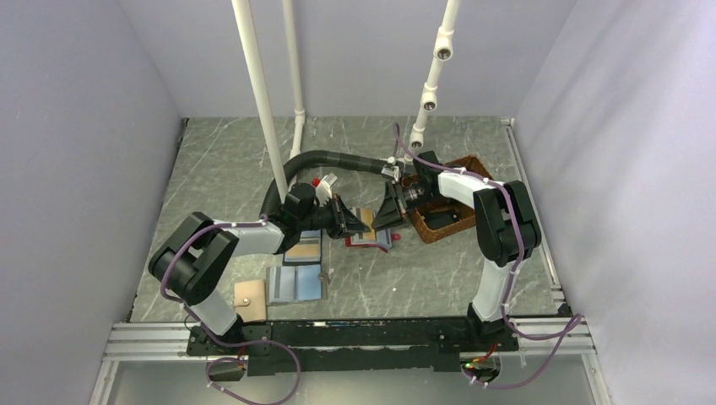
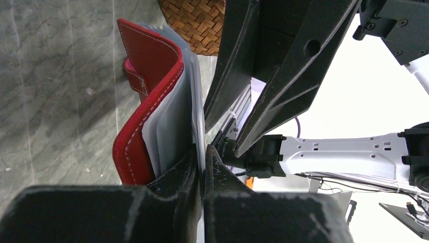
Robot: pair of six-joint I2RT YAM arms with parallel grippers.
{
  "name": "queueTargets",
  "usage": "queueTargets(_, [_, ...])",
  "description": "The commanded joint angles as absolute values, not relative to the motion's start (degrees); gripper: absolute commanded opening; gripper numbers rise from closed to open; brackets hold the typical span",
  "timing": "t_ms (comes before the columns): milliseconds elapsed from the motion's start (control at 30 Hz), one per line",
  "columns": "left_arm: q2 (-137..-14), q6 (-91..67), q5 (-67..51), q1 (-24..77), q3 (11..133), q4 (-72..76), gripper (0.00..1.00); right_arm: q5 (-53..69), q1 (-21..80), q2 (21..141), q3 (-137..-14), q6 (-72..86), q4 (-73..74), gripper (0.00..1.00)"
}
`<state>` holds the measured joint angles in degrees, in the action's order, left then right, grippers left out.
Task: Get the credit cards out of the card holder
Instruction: Remove the credit card from the card holder.
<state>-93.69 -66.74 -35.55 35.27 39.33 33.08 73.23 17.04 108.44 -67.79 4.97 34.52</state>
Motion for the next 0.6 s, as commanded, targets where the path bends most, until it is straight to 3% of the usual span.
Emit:
queueTargets(0, [-91.5, -67.3, -39.3, 36.7, 41.1, 39.4, 0.10, 67.8, 17.3, 107.6, -69.5, 4.6, 32.4, 0.38])
queueTargets(567, [-92.4, -66.7, -38.2, 37.9, 43.7, 32.4, 0.15, 72.2, 18.4, 105.7, -67.8, 10.3, 25.2, 0.36])
